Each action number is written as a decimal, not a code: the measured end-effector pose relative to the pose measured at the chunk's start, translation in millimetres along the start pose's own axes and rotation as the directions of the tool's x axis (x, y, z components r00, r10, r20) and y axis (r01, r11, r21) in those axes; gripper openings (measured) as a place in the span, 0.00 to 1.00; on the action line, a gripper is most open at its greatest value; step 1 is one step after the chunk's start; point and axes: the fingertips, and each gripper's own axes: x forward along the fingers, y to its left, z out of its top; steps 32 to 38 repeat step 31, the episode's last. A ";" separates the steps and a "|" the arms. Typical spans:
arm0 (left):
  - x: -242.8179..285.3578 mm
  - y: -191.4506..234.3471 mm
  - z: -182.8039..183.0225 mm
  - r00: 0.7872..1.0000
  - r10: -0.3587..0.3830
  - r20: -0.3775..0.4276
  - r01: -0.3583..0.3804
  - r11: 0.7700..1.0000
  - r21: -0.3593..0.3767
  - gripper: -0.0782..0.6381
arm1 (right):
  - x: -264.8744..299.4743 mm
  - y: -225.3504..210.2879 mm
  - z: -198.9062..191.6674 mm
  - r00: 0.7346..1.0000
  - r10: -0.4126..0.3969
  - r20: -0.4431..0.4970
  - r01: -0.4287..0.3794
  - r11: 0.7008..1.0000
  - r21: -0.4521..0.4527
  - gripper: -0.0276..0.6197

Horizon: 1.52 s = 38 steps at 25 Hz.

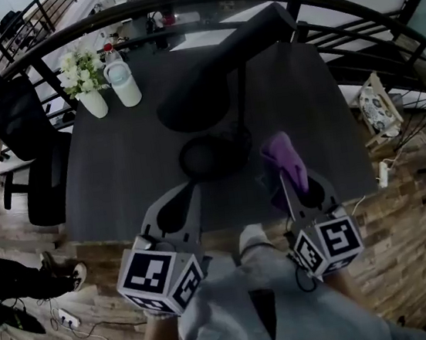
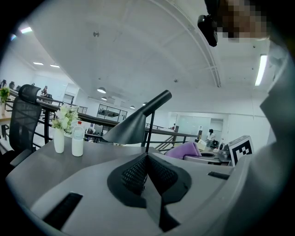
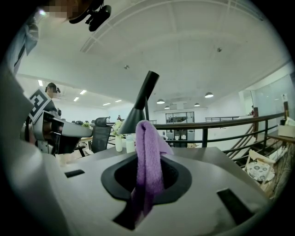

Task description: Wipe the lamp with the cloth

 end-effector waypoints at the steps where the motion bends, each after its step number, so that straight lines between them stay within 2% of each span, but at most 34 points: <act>1: -0.1 0.2 -0.4 1.000 0.001 0.000 -0.001 1.000 -0.001 0.13 | 0.2 0.0 -0.1 1.000 0.000 0.000 0.000 1.000 -0.001 0.13; 8: -1.2 2.3 0.9 0.999 0.005 0.032 -0.005 1.000 -0.005 0.13 | 1.8 2.8 0.2 1.000 0.011 0.003 -0.011 1.000 -0.013 0.13; 17: -1.0 0.0 -2.9 1.000 0.008 0.000 -0.008 1.000 -0.004 0.13 | 2.2 -0.3 0.9 1.000 0.007 0.002 -0.007 1.000 -0.006 0.13; 38: -3.2 4.8 -5.7 1.000 0.011 -0.007 -0.011 1.000 -0.004 0.13 | 6.0 1.8 -5.0 1.000 0.006 -0.016 -0.006 1.000 -0.010 0.13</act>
